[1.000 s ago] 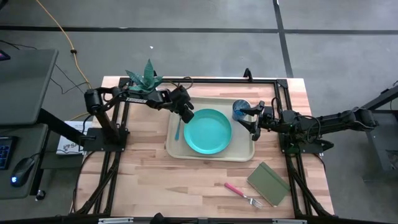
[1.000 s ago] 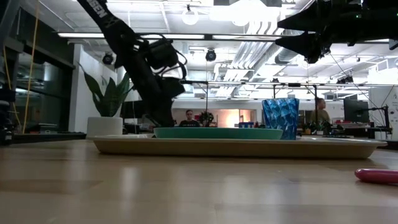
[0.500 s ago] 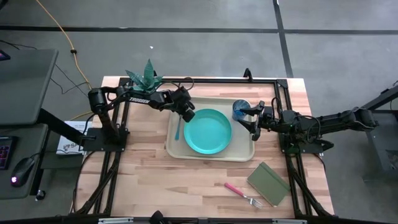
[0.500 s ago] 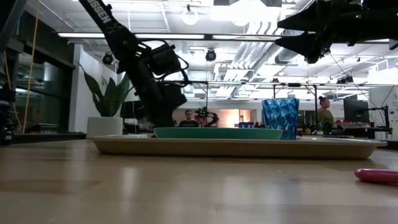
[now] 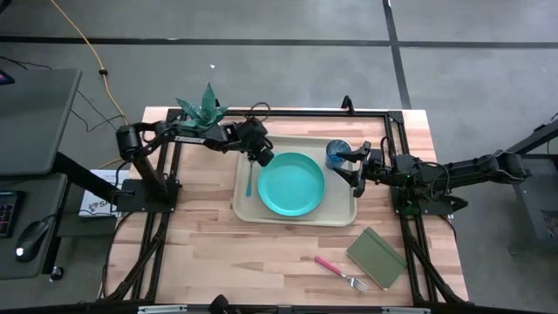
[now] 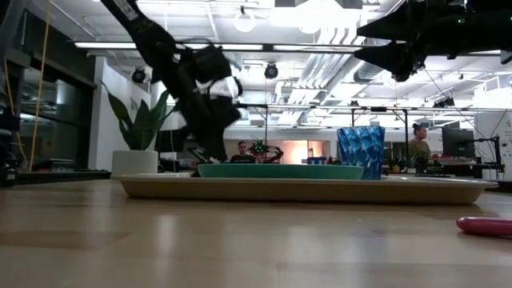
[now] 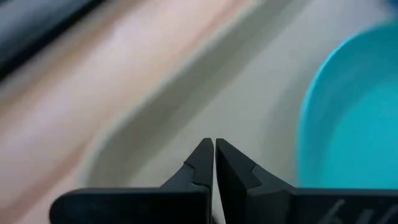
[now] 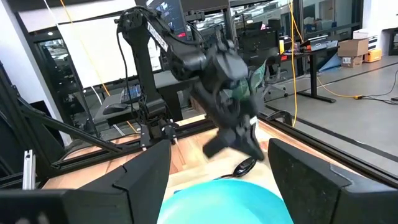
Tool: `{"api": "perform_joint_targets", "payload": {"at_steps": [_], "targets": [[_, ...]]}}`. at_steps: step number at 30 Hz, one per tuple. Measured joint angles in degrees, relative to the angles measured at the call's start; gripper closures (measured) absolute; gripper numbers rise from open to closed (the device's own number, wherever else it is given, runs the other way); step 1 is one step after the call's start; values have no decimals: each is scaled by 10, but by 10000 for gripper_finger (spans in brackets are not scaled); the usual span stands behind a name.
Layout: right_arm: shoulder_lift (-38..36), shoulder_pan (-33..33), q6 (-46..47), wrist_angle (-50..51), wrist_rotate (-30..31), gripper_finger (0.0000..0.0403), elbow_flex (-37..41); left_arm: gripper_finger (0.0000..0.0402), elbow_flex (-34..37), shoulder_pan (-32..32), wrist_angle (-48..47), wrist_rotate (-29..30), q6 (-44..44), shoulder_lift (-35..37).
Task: Pick and place plate/cup/fork/spoon on tray
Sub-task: Put the red fork to the right of the blue spoon on the light brown serving tray
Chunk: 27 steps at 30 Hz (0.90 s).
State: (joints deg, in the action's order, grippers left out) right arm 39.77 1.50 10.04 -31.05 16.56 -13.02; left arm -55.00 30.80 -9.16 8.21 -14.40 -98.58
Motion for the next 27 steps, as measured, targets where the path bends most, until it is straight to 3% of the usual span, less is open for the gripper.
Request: {"api": "perform_joint_targets", "payload": {"at_steps": [5, 8, 19, 22, 27], "targets": [[0, 0, 0, 4, 0, 142, 0, 401, -1, -23, 19, 17, 1, 73], [0, 0, 2, 7, 0, 142, 0, 401, 29, -66, 76, 17, 0, 126], [0, 0, 4, 8, -1, 142, 0, 401, 273, -305, 537, 52, 59, 275], [0, 0, 4, 1, -1, 142, 0, 401, 301, -340, 567, 51, 80, 328], [0, 0, 4, -5, -1, 142, 0, 401, 322, -377, 521, 51, 123, 413]]}}
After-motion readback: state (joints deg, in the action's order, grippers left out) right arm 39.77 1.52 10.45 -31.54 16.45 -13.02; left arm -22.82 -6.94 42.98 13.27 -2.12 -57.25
